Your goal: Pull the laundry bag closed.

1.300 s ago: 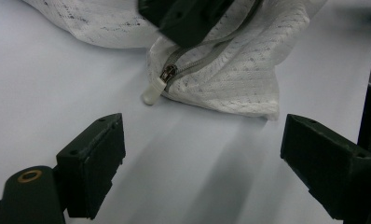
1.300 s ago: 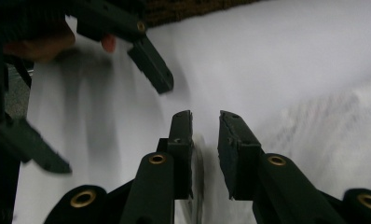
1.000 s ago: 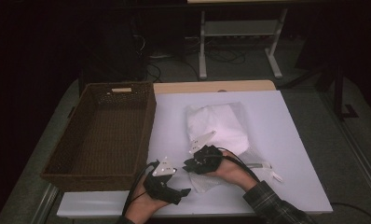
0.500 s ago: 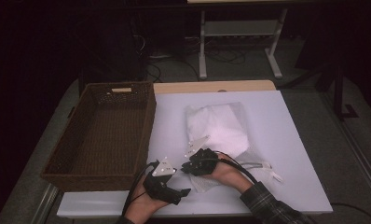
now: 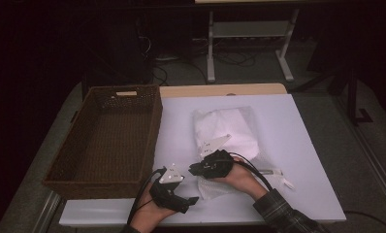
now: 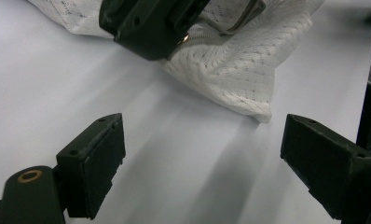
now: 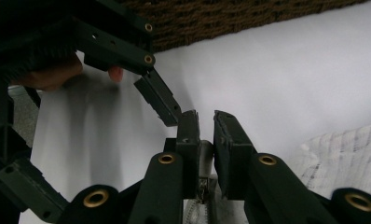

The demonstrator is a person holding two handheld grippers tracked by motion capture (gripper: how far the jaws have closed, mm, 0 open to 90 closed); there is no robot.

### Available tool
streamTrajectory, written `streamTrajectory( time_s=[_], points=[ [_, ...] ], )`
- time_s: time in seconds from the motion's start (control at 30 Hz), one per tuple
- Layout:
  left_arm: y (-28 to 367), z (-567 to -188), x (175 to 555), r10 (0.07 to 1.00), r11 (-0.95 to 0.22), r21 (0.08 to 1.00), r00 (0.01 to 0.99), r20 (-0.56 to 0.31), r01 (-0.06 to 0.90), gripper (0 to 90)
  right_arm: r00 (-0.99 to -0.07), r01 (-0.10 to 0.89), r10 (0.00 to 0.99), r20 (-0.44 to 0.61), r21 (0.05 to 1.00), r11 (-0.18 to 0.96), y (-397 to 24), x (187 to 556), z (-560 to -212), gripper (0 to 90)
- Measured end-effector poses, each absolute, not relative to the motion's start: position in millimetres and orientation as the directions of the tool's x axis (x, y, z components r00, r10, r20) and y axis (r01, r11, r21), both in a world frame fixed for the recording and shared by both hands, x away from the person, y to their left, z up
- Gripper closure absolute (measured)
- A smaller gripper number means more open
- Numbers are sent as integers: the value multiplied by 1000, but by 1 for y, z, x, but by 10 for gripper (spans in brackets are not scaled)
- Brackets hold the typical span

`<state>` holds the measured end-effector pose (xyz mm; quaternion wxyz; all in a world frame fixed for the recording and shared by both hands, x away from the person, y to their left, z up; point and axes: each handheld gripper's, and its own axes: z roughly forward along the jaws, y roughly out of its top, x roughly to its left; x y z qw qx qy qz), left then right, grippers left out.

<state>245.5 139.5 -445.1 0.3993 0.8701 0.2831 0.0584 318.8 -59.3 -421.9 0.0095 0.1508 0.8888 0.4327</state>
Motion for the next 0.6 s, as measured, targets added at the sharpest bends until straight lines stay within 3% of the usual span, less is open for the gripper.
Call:
streamTrajectory(
  time_s=[0.6],
  points=[
    [139, -445, 246, 535, -528, 723, 835, -125, 447, 133, -945, 289, 309, 113, 734, 615, -94, 305, -431, 789]
  ],
)
